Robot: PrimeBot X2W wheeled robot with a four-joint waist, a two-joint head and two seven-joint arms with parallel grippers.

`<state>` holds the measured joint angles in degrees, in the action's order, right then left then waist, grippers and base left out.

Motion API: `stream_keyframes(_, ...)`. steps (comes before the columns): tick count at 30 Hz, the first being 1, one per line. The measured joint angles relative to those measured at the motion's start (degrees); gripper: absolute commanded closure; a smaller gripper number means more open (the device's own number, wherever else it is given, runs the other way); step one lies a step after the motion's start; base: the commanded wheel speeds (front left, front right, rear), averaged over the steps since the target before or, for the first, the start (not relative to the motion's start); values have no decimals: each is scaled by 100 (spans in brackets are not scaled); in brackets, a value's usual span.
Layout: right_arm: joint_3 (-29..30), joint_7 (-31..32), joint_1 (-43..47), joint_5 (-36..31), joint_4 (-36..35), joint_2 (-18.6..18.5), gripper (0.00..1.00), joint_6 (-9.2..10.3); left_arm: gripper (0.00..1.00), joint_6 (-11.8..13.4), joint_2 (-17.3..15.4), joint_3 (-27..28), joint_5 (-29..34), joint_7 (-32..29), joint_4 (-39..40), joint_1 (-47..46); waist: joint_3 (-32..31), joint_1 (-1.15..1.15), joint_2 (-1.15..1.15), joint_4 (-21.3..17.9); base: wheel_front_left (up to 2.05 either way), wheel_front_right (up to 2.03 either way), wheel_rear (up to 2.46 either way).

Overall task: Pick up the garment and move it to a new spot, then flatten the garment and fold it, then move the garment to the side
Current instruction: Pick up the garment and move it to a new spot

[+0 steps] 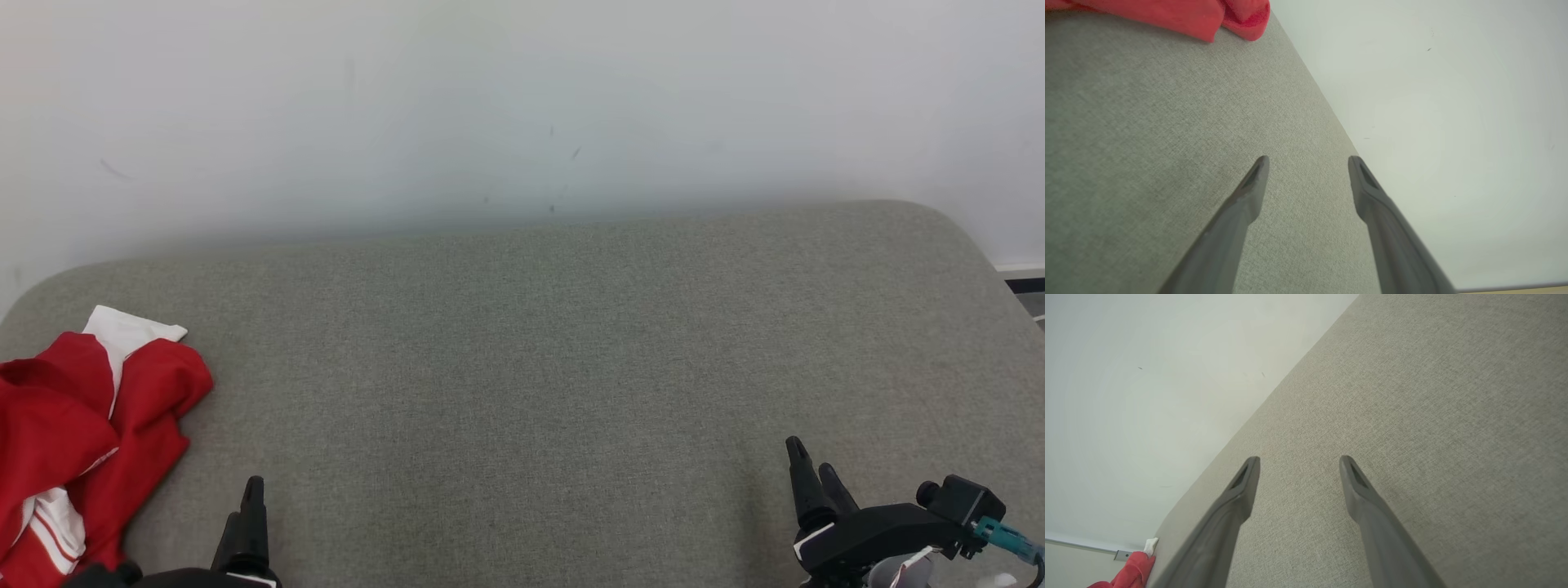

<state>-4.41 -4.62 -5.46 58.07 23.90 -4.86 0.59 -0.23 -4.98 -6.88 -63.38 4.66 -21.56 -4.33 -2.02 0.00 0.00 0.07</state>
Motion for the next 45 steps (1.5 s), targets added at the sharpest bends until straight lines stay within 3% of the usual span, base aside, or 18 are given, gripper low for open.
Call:
stream_keyframes(30,-460,-563,-214,-2533,600,-88,0,436,0,383,-541,-1403,2646,439,-238,-446,-163,0,0,150,0,0,0)
stream_keyframes(45,-602,-751,-314,-3678,923,-85,0,650,0,631,-698,-1775,3519,392,-360,-677,-225,0,0,204,0,0,0)
